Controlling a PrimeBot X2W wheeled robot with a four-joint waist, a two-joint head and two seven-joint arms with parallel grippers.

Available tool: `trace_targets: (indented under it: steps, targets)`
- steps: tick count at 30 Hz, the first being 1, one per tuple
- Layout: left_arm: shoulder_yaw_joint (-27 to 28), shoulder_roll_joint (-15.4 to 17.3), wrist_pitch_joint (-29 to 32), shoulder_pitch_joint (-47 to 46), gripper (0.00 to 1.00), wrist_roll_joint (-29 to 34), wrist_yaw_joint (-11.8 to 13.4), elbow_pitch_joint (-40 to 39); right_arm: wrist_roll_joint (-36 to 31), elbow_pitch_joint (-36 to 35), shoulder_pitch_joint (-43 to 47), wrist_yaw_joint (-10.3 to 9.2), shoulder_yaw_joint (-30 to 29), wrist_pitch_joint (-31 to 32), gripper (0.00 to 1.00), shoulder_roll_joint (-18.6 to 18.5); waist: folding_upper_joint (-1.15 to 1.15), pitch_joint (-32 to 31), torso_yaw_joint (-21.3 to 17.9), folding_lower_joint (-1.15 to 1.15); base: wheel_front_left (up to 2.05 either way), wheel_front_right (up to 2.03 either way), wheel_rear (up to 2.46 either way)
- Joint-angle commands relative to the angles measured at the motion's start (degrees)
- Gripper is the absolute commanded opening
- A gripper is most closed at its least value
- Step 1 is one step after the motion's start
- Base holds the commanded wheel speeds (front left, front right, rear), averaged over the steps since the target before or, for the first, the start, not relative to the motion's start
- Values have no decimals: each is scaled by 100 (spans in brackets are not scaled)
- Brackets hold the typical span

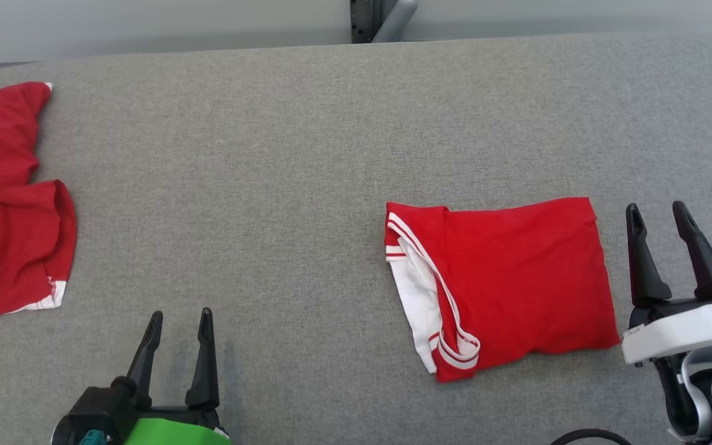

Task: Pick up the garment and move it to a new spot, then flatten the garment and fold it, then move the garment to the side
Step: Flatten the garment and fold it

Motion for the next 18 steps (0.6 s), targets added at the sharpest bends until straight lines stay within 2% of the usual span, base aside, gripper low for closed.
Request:
trace_targets:
  steps: [1, 2, 6, 10, 14, 18]
  targets:
    - [-17, 7, -16, -79, 100, -17, -31, -30, -116, 287, 17, 1, 47, -250, 6, 56, 0, 127, -109, 0, 0, 0, 0]
    - [-46, 6, -16, -130, 100, -14, -33, -36, -283, 495, 23, 1, 152, -411, 0, -6, 0, 170, -105, 0, 0, 0, 0]
    - [-95, 7, -16, -260, 100, 18, -66, -36, -668, 1405, -199, 0, 656, -922, 0, -30, 0, 308, -45, 0, 0, 0, 0]
    - [-42, 8, -16, -296, 100, 82, -82, -18, -937, 1943, -386, -3, 1019, -1039, 0, 66, 0, 379, 2, 0, 0, 0, 0]
    - [48, 7, -16, -336, 100, 147, -104, 16, -1170, 1828, -511, -3, 1222, -1038, 0, 341, 0, 437, 69, 0, 0, 0, 0]
    - [53, 7, -16, -367, 100, 149, -125, 64, -1236, 2085, -509, -3, 1560, -1040, 0, 548, 0, 432, 154, 0, 0, 0, 0]
